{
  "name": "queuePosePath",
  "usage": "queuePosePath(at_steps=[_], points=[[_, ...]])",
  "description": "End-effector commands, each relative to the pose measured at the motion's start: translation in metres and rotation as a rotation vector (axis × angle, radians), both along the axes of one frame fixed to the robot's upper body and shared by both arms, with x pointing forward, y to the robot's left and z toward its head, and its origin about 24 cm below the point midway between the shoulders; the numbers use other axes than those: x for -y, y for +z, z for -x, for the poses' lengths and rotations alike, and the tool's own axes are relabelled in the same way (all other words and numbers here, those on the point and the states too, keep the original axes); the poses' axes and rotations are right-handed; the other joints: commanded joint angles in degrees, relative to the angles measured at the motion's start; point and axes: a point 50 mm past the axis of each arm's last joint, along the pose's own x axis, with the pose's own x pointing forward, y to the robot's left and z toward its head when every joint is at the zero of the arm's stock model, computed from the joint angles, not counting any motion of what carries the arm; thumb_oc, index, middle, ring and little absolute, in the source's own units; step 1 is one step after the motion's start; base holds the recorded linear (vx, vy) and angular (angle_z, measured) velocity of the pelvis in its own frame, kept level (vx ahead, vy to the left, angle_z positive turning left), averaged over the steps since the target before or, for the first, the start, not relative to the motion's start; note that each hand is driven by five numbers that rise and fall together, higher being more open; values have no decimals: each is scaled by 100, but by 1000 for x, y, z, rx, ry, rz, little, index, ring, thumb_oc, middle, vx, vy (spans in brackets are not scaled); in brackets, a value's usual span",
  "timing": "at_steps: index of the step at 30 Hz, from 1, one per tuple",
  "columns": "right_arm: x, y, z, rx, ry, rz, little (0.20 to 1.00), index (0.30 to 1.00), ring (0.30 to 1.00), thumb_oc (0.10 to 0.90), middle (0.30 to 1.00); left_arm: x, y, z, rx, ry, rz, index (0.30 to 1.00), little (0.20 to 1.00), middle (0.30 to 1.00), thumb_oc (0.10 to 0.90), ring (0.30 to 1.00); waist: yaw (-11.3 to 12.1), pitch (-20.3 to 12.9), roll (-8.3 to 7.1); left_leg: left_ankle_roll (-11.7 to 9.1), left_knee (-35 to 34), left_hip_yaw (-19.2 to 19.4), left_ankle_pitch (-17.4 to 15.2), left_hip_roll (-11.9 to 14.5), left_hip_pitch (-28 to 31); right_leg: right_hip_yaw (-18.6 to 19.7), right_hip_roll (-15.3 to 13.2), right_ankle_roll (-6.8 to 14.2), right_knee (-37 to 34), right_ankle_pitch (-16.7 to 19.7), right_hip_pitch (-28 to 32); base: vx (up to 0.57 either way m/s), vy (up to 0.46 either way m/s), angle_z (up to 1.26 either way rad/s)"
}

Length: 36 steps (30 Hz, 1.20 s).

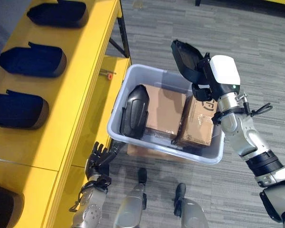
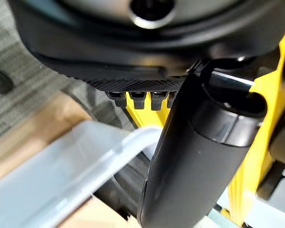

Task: Move parts from the plastic box to the shelf.

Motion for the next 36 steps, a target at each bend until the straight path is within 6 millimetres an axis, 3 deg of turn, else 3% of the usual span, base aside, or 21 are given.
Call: queuePosePath(at_steps=[1,10,17,20,21,24,26,29,30,31,32,34,36], points=[[-40,55,11,220,196,39,300,300,300,400,300,-3,1,9,23,-62,-91,1000,1000,1000,900,1000,-22,-1398,-157,-222,59,-411,-595,428,0,-35,-414,250,-95,139,-194,96,-49,-9],[-82,65,10,212,312,138,300,300,300,400,300,-2,-4,11,5,-61,-76,1000,1000,1000,900,1000,14,-1760,-9,-301,-69,-304,-616,604,376,10,-312,207,-50,-45,34,58,-63,-10],[-123,78,14,234,430,195,300,300,300,400,300,-7,-2,17,18,-16,-67,1000,1000,1000,900,1000,242,-1744,153,-455,148,-432,-488,847,366,-71,-114,-45,459,-527,1,8,-146,-2],[-136,90,17,269,470,189,300,300,300,400,300,-9,0,19,33,11,-60,1000,1000,1000,900,1000,411,-1612,195,-548,107,-652,-174,967,166,-232,62,-215,461,-630,-91,-108,-212,20],[-139,100,20,311,473,208,300,300,300,400,300,-9,1,19,47,35,-36,1000,1000,1000,900,1000,583,-1453,277,-730,-56,-864,294,1035,-69,-382,192,-343,346,-685,-154,-253,-260,38],[-133,107,21,338,453,229,300,300,300,400,300,-6,2,19,60,35,-26,1000,1000,1000,900,1000,797,-1251,370,-878,-269,-1037,942,950,-421,-772,168,-442,231,-664,-243,-191,-147,77],[-126,109,22,350,441,223,300,300,300,400,300,-3,0,17,57,16,-27,1000,1000,1000,900,1000,803,-1182,302,-802,-69,-752,854,901,-548,-1022,28,-465,145,-573,-306,-187,-136,102],[-123,109,23,364,424,228,300,300,300,400,300,-2,0,18,58,3,-28,1000,1000,1000,900,1000,820,-1202,248,-754,397,-647,633,919,-555,-1183,-71,-480,78,-486,-406,-117,-115,104],[-123,107,24,367,425,234,300,300,300,400,300,0,-1,18,54,-12,-23,1000,1000,1000,900,1000,756,-1260,225,-742,613,-538,341,990,-344,-1213,-92,-499,76,-600,-374,-29,-90,67],[-122,106,25,378,418,243,300,300,300,400,300,3,-2,18,52,-16,-14,1000,1000,1000,900,1000,679,-1277,220,-728,815,-304,287,1117,-229,-1363,-156,-513,91,-578,-360,-24,-93,72],[-122,106,25,378,418,243,300,300,300,400,300,3,-2,18,51,-16,-15,1000,1000,1000,900,1000,675,-1267,224,-733,843,-310,257,1121,-218,-1366,-155,-511,107,-603,-340,-78,-9,96],[-113,102,25,393,381,253,300,300,300,400,300,8,-1,16,57,-40,-10,1000,1000,1000,900,1000,409,-1353,285,-773,798,329,101,1520,279,-1743,-351,-502,311,-611,-356,-70,44,96],[-110,104,27,401,369,249,300,300,300,400,300,10,1,15,65,-49,-11,1000,1000,1000,900,1000,315,-1366,340,-798,675,452,68,1592,449,-1836,-466,-462,481,-616,-375,-34,145,79]])
